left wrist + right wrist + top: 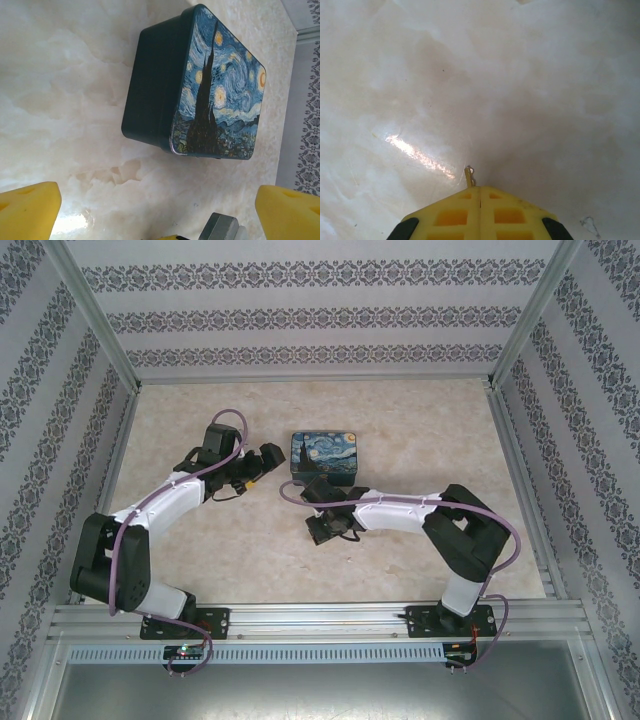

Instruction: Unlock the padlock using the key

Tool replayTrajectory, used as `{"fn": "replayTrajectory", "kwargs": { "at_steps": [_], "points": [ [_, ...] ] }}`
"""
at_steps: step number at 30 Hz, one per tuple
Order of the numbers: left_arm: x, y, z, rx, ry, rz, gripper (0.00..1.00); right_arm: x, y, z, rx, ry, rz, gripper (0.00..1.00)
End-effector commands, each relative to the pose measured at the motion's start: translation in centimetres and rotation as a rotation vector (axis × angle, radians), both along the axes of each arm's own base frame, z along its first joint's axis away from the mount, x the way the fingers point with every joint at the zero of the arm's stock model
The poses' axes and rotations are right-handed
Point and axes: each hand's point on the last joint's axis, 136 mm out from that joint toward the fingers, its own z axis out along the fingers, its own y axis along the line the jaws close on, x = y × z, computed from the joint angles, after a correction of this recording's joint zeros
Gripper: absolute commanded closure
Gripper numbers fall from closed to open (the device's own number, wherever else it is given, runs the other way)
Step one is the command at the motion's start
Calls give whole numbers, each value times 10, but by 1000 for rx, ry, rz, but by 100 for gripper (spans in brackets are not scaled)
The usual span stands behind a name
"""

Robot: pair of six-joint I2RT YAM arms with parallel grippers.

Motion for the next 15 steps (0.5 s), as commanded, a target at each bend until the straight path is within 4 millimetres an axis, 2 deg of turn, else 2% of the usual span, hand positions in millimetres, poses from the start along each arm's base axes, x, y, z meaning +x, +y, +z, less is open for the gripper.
{"fn": "replayTrajectory", "kwargs": {
  "at_steps": [1, 4, 15],
  "points": [
    [5, -21, 26, 3, -65, -108, 0, -11, -13, -6, -10, 53, -38, 100],
    [7, -24, 28, 42, -57, -113, 0, -8, -13, 1, 21, 40, -64, 100],
    [13, -29, 23, -91, -16, 0, 0, 9, -21, 41, 188, 14, -191, 100]
  ]
}}
